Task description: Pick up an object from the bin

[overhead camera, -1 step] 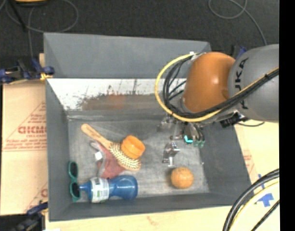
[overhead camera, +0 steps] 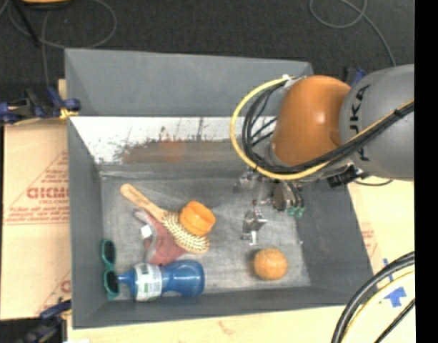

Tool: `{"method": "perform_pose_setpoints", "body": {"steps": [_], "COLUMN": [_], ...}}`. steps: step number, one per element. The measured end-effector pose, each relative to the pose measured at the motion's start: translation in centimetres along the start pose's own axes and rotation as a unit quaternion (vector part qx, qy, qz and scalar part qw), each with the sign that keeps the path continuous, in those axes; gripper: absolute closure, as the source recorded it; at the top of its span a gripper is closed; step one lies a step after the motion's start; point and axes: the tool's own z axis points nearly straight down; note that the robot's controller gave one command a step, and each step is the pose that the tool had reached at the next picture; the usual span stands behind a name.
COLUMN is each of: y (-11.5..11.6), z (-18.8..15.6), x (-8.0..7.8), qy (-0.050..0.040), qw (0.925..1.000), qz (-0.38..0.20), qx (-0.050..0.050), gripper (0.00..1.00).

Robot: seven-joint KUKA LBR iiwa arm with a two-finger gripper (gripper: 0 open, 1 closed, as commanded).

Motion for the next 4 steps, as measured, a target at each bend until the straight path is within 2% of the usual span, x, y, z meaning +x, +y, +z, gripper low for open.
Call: {"method": "perform_pose_setpoints", "body": {"steps": [1,2,3,4], "y": [2.9,5.6,10.3,10.3], "z": [5.2,9.7,9.5,9.6], "x": [-1.3,-1.4,-0.8,-0.7], "qy": [-0.0037,-0.0002,-0.0047,-0.0032], "qw": [0.9999,0.9989,0.9759,0.9759], "qz": [-0.011,-0.048,-0.218,-0.218], "qx": [0.000,0.000,0.000,-0.001], "gripper": [0.00,0.00,1.00,0.00]}}
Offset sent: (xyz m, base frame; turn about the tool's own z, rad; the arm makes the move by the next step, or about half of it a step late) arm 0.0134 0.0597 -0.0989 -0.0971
